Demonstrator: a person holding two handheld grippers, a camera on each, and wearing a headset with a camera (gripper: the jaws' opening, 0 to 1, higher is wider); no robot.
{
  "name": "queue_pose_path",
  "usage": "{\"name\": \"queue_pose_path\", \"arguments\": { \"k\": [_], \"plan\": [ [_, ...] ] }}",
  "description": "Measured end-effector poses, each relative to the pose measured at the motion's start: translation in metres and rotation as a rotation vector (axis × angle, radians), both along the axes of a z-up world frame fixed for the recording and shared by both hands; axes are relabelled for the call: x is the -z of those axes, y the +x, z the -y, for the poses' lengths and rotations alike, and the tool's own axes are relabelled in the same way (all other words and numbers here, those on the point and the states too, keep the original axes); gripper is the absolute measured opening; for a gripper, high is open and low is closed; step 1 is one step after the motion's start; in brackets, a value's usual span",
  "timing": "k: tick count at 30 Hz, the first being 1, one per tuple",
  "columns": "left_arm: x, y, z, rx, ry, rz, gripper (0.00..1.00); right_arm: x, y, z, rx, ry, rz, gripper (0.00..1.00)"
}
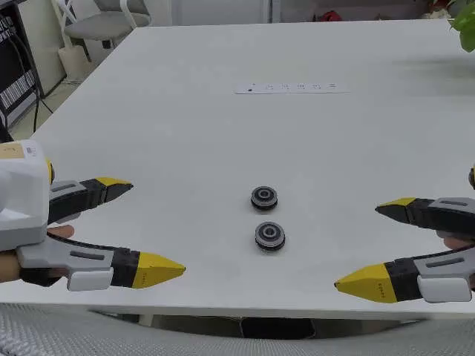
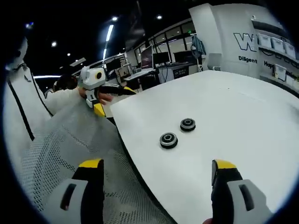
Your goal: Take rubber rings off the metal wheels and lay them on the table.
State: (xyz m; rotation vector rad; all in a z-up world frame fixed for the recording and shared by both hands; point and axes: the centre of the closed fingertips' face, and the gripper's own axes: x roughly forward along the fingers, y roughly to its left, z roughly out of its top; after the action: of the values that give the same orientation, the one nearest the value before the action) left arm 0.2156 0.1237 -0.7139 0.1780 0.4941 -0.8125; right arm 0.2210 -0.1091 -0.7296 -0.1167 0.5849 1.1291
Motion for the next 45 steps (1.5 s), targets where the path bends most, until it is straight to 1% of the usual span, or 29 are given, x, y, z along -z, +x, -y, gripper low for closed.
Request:
{"name": "queue_pose_path", "arguments": {
  "k": [1,4,7,9,13,16,22,24,27,28,30,32,36,42,45],
  "plan": [
    [-0.001,0.0,-0.001,-0.002,-0.001,0.0,0.99,0.0,0.0,0.001,0.001,0.0,0.001,0.92],
    [-0.004,0.001,0.0,-0.012,-0.029,0.0,0.99,-0.001,0.001,0.004,0.001,0.01,-0.001,0.91],
    [-0.003,0.002,0.0,-0.018,-0.022,0.003,0.98,0.0,0.003,0.004,0.003,0.01,-0.003,0.91],
    [-0.003,0.003,0.001,-0.013,-0.026,0.002,0.98,0.0,0.003,0.005,0.008,0.013,-0.004,0.91],
    [0.0,0.003,0.0,-0.004,-0.025,-0.006,0.99,-0.001,0.006,0.004,0.027,0.022,-0.005,0.91],
    [0.0,0.004,-0.001,-0.006,-0.036,-0.017,0.99,-0.001,0.007,0.003,0.041,0.028,-0.013,0.91],
    [-0.004,0.006,-0.003,-0.006,-0.039,-0.007,0.99,-0.003,0.006,-0.002,0.035,0.035,-0.024,0.91],
    [-0.005,0.007,-0.005,-0.024,-0.046,-0.009,0.99,-0.007,0.008,-0.005,0.038,0.05,-0.023,0.91],
    [-0.006,0.005,-0.002,-0.023,-0.063,-0.007,0.99,-0.008,0.009,-0.008,0.032,0.055,-0.015,0.91],
    [-0.006,0.004,-0.001,-0.019,-0.059,-0.012,0.99,-0.008,0.009,-0.009,0.028,0.056,-0.015,0.91],
    [-0.003,0.003,-0.002,-0.015,-0.037,-0.019,0.99,-0.007,0.009,-0.01,0.027,0.06,-0.019,0.91],
    [-0.002,0.002,-0.002,-0.015,-0.03,-0.02,0.99,-0.006,0.01,-0.009,0.027,0.06,-0.023,0.9],
    [-0.001,0.002,-0.005,-0.024,-0.037,-0.023,0.99,-0.005,0.01,-0.009,0.029,0.063,-0.028,0.9],
    [-0.003,0.003,-0.008,-0.035,-0.049,-0.02,0.99,-0.005,0.009,-0.009,0.033,0.065,-0.028,0.9],
    [-0.002,0.003,-0.008,-0.035,-0.047,-0.02,0.99,-0.006,0.009,-0.009,0.035,0.071,-0.027,0.9]
  ]
}}
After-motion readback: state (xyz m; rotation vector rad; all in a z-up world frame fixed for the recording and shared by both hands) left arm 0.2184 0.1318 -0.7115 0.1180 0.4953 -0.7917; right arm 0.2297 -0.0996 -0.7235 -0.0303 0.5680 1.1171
